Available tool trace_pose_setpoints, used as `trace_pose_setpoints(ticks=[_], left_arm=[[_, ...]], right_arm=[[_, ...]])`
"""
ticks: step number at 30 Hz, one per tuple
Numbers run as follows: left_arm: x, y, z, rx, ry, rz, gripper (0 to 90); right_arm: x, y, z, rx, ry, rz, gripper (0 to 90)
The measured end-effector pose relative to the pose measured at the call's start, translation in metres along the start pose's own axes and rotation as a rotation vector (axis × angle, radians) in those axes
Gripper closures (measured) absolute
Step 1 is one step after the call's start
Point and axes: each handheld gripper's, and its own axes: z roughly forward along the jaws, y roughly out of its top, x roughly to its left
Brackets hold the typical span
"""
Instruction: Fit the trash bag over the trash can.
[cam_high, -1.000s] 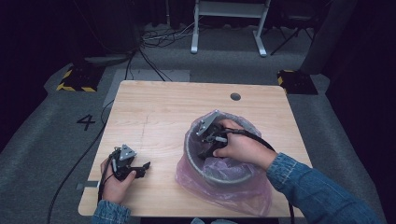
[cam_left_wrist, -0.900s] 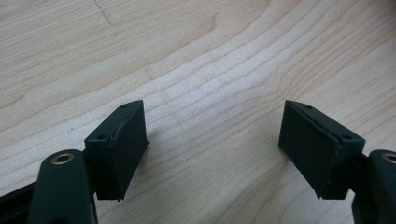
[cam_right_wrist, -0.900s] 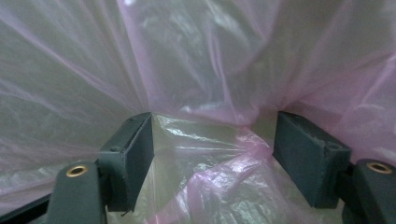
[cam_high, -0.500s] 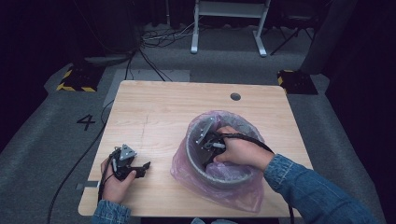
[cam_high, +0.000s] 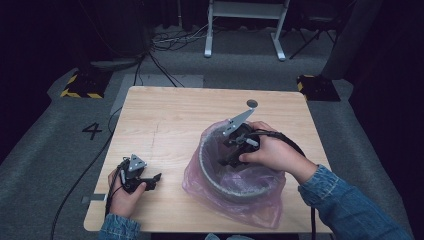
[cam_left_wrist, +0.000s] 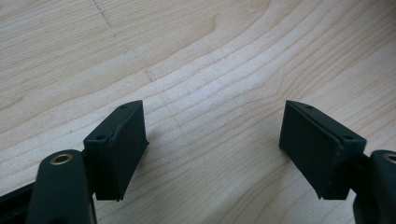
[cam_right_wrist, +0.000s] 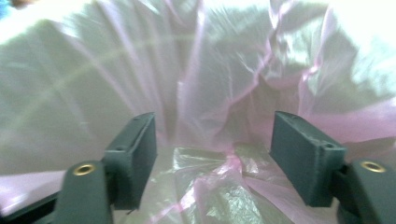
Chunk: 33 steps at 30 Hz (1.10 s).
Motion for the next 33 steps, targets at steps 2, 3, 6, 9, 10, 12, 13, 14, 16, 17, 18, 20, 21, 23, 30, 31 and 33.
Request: trace_pose_setpoints(ticks=[2,3,6,9,10,12,13,14,16,17,18,20,21,23,30,31,33], left_arm=[[0.000,0.000,0.000,-0.001,0.000,0.001,22.9],[0.000,0.000,0.000,-0.001,0.000,0.000,22.9],[0.000,0.000,0.001,-0.002,0.000,0.000,22.8],[0.000,0.000,0.001,-0.002,0.001,0.000,22.8],[0.000,0.000,0.001,-0.002,0.001,0.001,22.8],[0.000,0.000,0.001,-0.002,0.001,0.000,22.8],[0.000,0.000,0.001,-0.001,0.001,0.000,22.8],[0.000,0.001,0.001,-0.001,0.003,0.003,22.7],[0.000,0.001,0.001,0.000,0.004,0.002,22.6],[0.000,0.001,0.001,0.000,0.003,0.002,22.6],[0.000,0.001,0.001,0.002,0.003,0.001,22.6],[-0.001,0.001,0.001,0.001,0.003,-0.005,22.5],[-0.001,0.001,0.001,0.001,0.003,-0.005,22.5],[-0.001,0.001,0.001,0.000,0.002,-0.001,22.5],[0.000,0.001,0.001,0.000,0.002,-0.001,22.5],[0.000,0.001,0.001,0.001,0.002,-0.001,22.5],[-0.001,0.001,0.001,0.000,0.003,-0.001,22.4]], right_arm=[[0.003,0.002,-0.011,-0.010,0.020,-0.034,39.2],[0.005,0.003,-0.016,-0.018,0.028,-0.048,39.8],[0.011,0.006,-0.031,-0.037,0.063,-0.106,41.0],[0.018,0.008,-0.041,-0.002,0.120,-0.232,43.1],[0.019,0.008,-0.042,0.010,0.141,-0.263,43.8],[0.021,0.008,-0.041,0.052,0.154,-0.304,44.4],[0.020,0.007,-0.038,0.081,0.152,-0.322,44.2],[0.020,0.006,-0.035,0.111,0.143,-0.344,43.6],[0.019,0.003,-0.025,0.165,0.142,-0.363,41.6],[0.020,0.002,-0.019,0.190,0.134,-0.377,39.7],[0.022,0.001,-0.012,0.220,0.127,-0.413,38.5],[0.026,0.000,0.000,0.257,0.143,-0.450,37.9],[0.028,-0.001,0.006,0.271,0.152,-0.464,37.9],[0.032,-0.003,0.017,0.308,0.166,-0.476,37.9],[0.029,-0.015,0.043,0.361,0.126,-0.396,31.4],[0.028,-0.016,0.046,0.358,0.113,-0.375,29.8],[0.027,-0.018,0.053,0.344,0.098,-0.337,26.5]])
